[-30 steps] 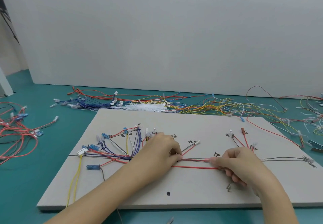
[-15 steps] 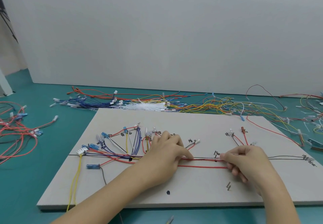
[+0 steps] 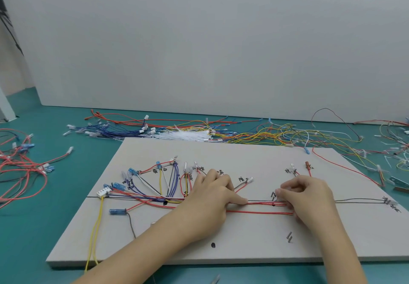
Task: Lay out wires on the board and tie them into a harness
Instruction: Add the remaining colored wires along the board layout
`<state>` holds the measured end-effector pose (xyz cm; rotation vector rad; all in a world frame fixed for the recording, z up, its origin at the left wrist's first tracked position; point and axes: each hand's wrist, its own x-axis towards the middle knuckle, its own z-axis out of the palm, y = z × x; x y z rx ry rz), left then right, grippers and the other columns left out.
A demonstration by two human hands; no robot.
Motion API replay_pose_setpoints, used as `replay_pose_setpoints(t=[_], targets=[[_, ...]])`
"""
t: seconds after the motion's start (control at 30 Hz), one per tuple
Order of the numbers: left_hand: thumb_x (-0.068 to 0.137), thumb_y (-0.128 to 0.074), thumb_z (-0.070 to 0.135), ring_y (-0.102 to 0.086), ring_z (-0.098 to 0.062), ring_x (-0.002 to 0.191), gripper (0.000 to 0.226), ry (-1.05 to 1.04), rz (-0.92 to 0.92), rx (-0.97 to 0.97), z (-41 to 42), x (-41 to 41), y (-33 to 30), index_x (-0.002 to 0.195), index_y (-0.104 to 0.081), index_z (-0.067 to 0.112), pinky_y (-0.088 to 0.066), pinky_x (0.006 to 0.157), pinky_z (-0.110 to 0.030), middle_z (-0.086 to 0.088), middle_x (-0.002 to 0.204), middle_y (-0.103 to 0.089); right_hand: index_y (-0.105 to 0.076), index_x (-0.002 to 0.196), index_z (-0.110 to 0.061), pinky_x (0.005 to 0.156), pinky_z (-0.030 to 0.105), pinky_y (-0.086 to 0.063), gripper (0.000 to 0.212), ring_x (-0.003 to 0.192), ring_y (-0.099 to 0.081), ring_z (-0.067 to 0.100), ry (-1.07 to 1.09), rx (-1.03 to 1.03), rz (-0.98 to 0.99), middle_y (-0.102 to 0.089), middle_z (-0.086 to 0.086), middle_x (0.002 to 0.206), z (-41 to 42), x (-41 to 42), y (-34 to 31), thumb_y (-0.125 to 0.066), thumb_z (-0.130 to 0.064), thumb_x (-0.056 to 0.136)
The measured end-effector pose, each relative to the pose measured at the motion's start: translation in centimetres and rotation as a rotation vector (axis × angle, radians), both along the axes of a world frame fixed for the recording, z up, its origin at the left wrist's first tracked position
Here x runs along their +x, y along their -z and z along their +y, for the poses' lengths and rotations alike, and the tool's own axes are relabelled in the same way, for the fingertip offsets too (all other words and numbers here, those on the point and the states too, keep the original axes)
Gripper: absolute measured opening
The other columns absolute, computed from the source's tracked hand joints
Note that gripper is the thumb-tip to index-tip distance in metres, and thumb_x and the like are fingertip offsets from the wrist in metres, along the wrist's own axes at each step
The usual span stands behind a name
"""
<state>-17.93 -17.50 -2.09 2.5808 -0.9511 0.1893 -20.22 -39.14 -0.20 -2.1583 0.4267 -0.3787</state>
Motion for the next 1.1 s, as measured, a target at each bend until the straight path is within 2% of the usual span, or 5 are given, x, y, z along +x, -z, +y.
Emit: replay_pose_setpoints(t=[0.23,0.4,0.57,0.77,1.1], targets=[[0.093,-0.042,0.004,-0.027,-0.012,0.1,0.055,0.005,0.001,-0.027,0.0,0.1,0.4,0.128,-0.058,0.043,-0.016,0.076,-0.03,0.012,0.106,-0.046,-0.074,0.072,-0.018,0.041,0.015,-0.043,0.014,0.039,-0.055,0.004,-0.138,0.049,-0.065,-0.066,-0.004,0.052,0.7,0.8,-0.2,-0.077,-0.005,0.079],[0.094,-0.043,0.004,-0.028,-0.012,0.101,0.053,0.002,0.005,-0.039,-0.1,0.2,0.5,0.127,-0.059,0.042,-0.016,0.075,-0.029,0.013,0.104,-0.046,-0.075,0.072,-0.026,0.057,0.013,-0.041,0.017,0.06,-0.061,-0.004,-0.2,-0.082,-0.069,-0.068,-0.016,0.061,0.6,0.9,-0.3,-0.075,-0.013,0.081],[0.094,-0.044,0.004,-0.028,-0.012,0.102,0.053,0.005,0.019,-0.05,0.0,0.2,0.6,0.128,-0.059,0.042,-0.021,0.079,-0.03,0.013,0.104,-0.046,-0.07,0.066,-0.035,0.058,0.015,-0.041,0.027,0.068,-0.061,-0.005,-0.24,-0.162,-0.08,-0.066,-0.026,0.064,0.7,0.7,-0.2,-0.075,-0.013,0.081],[0.093,-0.044,0.004,-0.029,-0.012,0.101,0.053,0.01,0.034,-0.063,0.0,0.1,0.6,0.127,-0.059,0.042,-0.028,0.085,-0.031,0.011,0.105,-0.047,-0.072,0.069,-0.028,0.056,0.004,-0.041,0.023,0.071,-0.059,-0.009,-0.272,-0.225,-0.105,-0.066,-0.018,0.068,1.0,0.4,0.1,-0.075,-0.007,0.08],[0.093,-0.042,0.003,-0.031,-0.014,0.103,0.056,0.006,0.038,-0.063,-0.1,0.1,0.6,0.128,-0.059,0.042,-0.022,0.08,-0.027,0.011,0.105,-0.047,-0.074,0.07,-0.023,0.067,0.018,-0.043,0.019,0.075,-0.058,0.004,-0.313,-0.362,-0.092,-0.065,-0.01,0.073,1.3,0.3,0.1,-0.074,-0.007,0.079]])
